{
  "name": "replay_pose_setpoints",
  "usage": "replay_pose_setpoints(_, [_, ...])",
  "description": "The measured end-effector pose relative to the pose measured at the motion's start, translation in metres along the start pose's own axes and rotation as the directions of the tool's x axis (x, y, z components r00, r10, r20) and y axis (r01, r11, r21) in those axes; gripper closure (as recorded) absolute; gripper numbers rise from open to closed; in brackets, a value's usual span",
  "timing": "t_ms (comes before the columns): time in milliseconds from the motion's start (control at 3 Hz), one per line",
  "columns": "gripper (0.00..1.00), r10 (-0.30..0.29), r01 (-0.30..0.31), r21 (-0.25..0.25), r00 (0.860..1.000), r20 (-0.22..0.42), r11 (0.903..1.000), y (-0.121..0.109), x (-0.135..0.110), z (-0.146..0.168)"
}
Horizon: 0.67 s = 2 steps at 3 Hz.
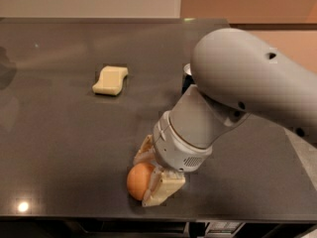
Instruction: Move orange near sponge
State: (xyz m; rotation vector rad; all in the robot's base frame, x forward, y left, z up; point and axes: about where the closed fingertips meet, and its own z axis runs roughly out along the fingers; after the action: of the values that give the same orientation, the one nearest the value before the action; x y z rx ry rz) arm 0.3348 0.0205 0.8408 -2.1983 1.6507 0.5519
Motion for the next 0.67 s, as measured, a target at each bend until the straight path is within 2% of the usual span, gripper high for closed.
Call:
replay_pose_setpoints(333, [0.64, 0.011, -0.011, -0.003, 0.999, -0.036, 0.9999, -0.005, 0.003, -0.004])
replay_pose_setpoints(667, [0.87, 0.008, -0.007, 0.008, 0.995, -0.101, 0.9999, -0.028, 0.006, -0.022])
